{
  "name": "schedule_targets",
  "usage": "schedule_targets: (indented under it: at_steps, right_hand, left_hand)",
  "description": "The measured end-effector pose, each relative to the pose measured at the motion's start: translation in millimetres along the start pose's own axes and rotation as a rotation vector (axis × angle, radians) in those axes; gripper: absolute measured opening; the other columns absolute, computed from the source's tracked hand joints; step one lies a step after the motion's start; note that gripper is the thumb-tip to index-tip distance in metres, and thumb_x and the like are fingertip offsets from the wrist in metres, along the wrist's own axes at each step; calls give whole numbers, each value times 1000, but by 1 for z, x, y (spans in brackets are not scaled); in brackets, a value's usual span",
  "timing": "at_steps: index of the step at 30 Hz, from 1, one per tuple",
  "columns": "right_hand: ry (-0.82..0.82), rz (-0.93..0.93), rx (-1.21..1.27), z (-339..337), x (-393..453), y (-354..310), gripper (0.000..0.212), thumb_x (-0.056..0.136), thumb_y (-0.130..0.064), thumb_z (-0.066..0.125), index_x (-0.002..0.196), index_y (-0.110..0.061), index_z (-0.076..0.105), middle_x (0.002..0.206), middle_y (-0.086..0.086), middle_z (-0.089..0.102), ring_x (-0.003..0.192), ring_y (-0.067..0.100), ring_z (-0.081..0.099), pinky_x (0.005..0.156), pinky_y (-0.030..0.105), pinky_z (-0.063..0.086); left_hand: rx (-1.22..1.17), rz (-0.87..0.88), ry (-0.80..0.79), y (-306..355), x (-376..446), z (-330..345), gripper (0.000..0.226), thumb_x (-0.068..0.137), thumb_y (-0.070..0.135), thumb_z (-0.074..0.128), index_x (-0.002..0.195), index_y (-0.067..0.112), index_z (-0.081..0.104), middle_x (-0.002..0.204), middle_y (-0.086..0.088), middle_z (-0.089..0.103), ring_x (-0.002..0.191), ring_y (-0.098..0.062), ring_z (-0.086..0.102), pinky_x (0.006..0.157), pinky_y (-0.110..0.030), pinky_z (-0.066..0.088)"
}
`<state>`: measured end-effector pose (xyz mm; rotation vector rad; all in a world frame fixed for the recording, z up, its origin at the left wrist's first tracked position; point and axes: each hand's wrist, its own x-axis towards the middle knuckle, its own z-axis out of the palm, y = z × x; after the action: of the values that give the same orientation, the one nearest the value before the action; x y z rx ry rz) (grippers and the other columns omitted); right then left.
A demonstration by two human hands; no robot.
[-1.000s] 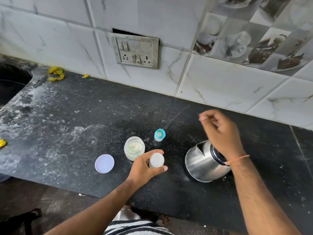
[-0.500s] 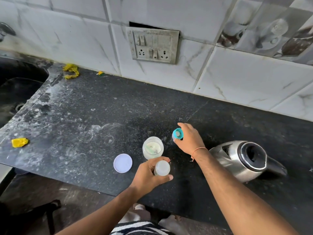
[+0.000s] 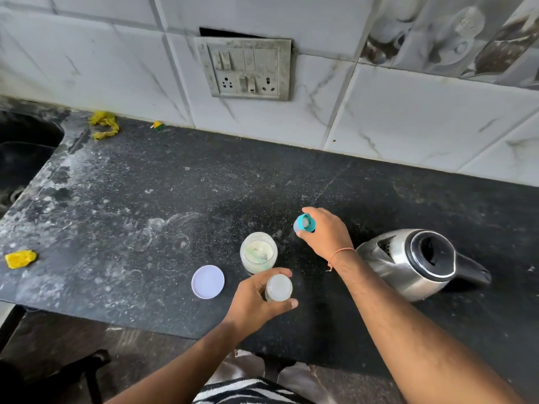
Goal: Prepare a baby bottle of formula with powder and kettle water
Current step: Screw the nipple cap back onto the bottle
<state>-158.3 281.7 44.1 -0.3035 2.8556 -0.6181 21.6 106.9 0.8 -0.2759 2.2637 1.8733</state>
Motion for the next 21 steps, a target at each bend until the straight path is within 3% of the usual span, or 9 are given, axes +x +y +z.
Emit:
schedule_targets:
  at_steps: [9,12,16,19,21]
  right_hand:
    - [70,14,61,-16,-13,5,64,89,-33,90,147,-19,66,141,4,72,127,25,68,106,41,56]
    - [133,43,287,-23,-29,4,57,87,-40,91,138,-23,71,131,-2,75,111,16,72,96,31,58]
    - [178,80,526,-27,-70,1,44,86,-50,89,125,-34,75,109,-11,68,89,9,66,80,14,54]
    - [138,193,865,-22,-103,4,41,82,-48,92,118,-36,75,104,-4,76,91,13,72,81,25,60]
    - [91,257,997,-17,-121,9,40,82,-34,95,117,-32,74,107,-3,80,99,15,78,86,36,65]
  left_hand:
    - [-7,0,-42,6,6,13,56,76,30,103,126,37,78,128,22,78,123,-4,71,107,-25,54]
    - [-18,-10,-61,7,8,18,57,76,32,103,127,40,78,122,21,79,118,-2,71,105,-24,53]
    - [-36,12,-100,9,14,29,65,77,30,102,135,39,74,132,20,77,128,-2,69,114,-28,53]
    - [-21,27,-136,8,18,38,67,80,26,101,140,34,72,137,20,75,132,-4,68,117,-32,54]
    - [2,28,-155,8,20,42,67,80,30,101,140,35,71,133,17,77,129,-8,71,115,-38,57]
